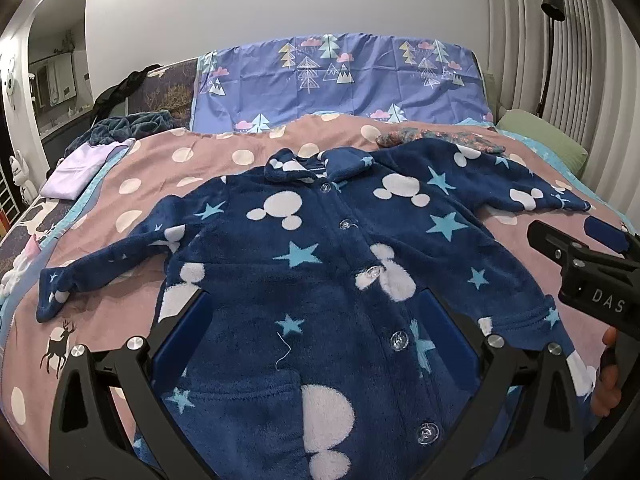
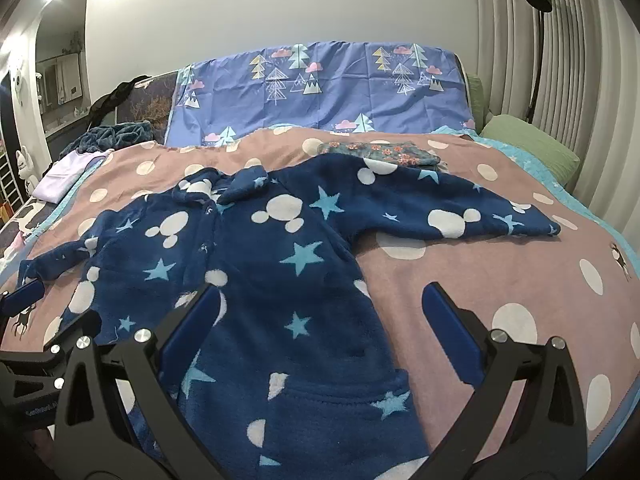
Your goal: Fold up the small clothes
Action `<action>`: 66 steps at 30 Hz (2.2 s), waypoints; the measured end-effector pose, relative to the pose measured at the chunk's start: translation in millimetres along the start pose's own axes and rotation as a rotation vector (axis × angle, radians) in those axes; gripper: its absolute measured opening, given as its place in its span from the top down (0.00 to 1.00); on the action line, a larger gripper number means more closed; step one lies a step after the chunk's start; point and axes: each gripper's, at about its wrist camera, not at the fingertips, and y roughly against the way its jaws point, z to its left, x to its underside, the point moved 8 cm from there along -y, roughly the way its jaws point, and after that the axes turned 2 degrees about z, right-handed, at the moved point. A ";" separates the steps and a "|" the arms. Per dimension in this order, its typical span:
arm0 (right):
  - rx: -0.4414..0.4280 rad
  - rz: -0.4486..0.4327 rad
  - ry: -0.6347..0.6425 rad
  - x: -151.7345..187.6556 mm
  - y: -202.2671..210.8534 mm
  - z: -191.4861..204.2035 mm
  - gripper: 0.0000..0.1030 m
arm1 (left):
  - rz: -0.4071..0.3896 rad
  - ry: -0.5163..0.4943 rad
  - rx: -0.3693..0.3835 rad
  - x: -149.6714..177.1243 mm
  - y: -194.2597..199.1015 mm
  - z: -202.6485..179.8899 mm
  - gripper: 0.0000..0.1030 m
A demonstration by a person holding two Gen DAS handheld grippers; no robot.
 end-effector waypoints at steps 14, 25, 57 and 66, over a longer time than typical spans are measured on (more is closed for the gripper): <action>0.009 0.008 0.010 4.2 -2.5 2.2 0.02 | 0.004 0.002 0.014 2.6 -1.8 -1.0 0.01; 0.014 0.017 0.021 5.4 -4.2 5.4 0.02 | 0.003 0.010 0.021 4.8 -2.1 -1.6 0.01; 0.013 0.025 0.042 5.6 -4.0 13.5 0.02 | -0.003 -0.009 0.072 13.6 -3.9 -0.5 0.01; 0.016 0.034 0.042 8.4 -6.8 15.4 0.02 | 0.013 0.017 0.086 17.8 -8.0 3.7 0.01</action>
